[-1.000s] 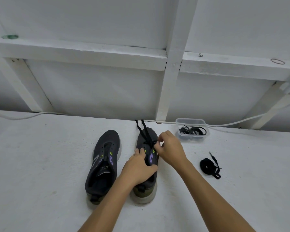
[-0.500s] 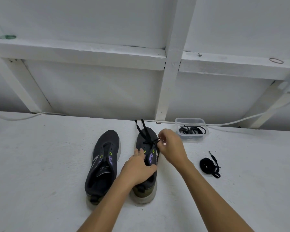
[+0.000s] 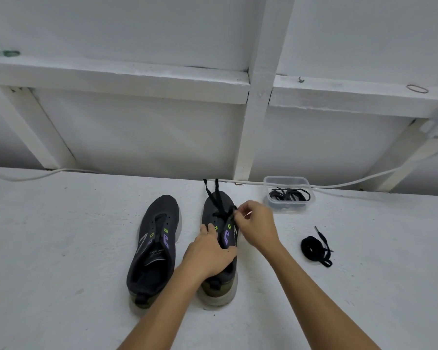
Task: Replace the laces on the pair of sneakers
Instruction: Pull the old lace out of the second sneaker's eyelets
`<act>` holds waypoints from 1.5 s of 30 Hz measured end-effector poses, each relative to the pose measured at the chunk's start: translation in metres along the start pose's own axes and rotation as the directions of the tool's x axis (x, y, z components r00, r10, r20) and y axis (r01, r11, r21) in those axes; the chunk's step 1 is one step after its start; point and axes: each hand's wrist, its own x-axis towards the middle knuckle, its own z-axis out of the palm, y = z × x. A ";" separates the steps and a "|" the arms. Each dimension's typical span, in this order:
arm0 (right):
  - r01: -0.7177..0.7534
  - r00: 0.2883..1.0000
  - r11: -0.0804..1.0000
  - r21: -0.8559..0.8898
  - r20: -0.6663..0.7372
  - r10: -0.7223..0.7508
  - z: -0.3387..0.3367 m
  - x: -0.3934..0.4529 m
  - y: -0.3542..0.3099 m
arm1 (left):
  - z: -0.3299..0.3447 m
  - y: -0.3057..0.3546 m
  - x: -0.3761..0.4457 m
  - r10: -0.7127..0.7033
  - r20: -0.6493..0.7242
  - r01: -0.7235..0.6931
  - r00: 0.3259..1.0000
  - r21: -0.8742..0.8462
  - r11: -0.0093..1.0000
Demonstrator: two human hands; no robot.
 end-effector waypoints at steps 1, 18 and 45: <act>0.013 0.996 0.999 -0.044 -0.091 -0.016 -0.006 0.004 0.003 | 0.000 0.000 0.000 -0.001 0.005 0.001 1.000 0.002 1.000; -0.229 0.940 0.942 0.247 -0.195 0.280 -0.024 0.013 0.017 | -0.002 0.000 -0.004 -0.004 0.011 0.004 1.000 -0.004 1.000; -0.273 0.953 0.920 0.281 0.210 0.219 -0.004 -0.018 0.009 | 0.000 0.000 -0.001 -0.017 0.008 0.017 1.000 0.025 1.000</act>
